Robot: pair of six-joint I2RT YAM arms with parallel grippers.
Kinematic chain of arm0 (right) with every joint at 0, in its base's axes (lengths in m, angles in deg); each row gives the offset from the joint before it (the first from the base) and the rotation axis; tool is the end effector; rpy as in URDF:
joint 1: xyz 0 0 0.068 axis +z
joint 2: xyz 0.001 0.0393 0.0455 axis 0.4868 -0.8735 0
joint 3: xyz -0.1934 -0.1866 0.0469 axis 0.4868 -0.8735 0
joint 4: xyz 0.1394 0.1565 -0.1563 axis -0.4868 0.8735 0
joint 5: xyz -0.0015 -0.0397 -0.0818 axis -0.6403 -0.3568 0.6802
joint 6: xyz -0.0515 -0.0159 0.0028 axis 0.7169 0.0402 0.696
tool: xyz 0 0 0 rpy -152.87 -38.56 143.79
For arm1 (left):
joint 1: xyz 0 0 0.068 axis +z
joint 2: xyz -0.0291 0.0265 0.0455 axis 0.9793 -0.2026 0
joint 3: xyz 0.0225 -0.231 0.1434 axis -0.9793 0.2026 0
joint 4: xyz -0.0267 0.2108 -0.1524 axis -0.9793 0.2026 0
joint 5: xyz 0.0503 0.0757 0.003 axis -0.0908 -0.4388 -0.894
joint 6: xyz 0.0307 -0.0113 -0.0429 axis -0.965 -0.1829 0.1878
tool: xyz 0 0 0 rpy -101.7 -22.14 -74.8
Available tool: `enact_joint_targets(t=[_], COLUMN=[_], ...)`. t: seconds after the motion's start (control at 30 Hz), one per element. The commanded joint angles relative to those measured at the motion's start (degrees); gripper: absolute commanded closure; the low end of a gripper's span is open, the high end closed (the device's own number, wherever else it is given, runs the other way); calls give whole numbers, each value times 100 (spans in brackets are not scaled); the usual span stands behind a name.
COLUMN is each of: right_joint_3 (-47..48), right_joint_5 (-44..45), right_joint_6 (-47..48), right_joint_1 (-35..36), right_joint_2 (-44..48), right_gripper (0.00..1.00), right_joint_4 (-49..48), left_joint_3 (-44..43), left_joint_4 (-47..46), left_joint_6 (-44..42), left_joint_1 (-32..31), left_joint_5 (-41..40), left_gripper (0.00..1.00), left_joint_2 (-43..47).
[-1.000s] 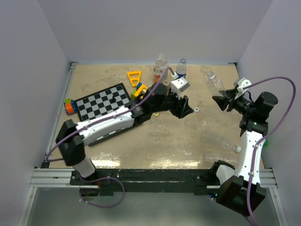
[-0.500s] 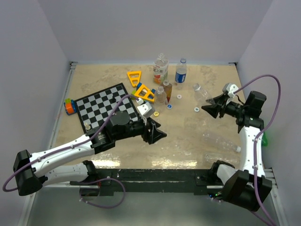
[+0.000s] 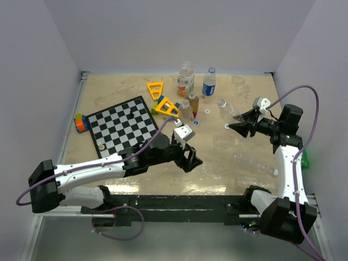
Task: Unscrew the bottle caps
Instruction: Place the plastic bottle at the corner of the board.
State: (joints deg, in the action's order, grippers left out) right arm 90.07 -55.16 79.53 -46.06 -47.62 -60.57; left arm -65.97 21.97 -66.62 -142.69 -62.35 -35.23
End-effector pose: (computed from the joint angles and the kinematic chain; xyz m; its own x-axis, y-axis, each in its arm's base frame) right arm 0.2051 -0.0269 0.3134 -0.0400 -0.1415 -0.9891 -0.8559 0.5156 -0.0391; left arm 0.1180 -0.2503 0.2966 -0.4605 0.1148 -0.8802 0.8087 0.4630 -0.3628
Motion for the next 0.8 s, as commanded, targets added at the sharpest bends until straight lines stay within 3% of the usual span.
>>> enact_joint_targets(t=[0.0, 0.23, 0.3, 0.57, 0.77], right_joint_3=[44, -52, -105, -421, -711], right_joint_5=[-266, -372, -459, -785, -732], right_joint_6=[-75, -320, -522, -1813, -2860], right_joint_1=[14, 23, 23, 23, 23], right_joint_2=[39, 39, 39, 3, 74], right_gripper=[86, 86, 85, 85, 85], right_joint_4=[-142, -379, -554, -1687, -2593], left_joint_3=[-286, -452, -592, -1726, -2167], left_joint_4=[-707, -1155, -1217, -1551, -2069], left_joint_6=[-65, 15, -64, -539, -311], left_joint_1=[-101, -101, -101, -84, -84], left_joint_5=[-550, -779, -832, -824, -595], left_gripper=[14, 8, 0, 0, 0], left_joint_2=[-236, -729, -957, -2424, -3005])
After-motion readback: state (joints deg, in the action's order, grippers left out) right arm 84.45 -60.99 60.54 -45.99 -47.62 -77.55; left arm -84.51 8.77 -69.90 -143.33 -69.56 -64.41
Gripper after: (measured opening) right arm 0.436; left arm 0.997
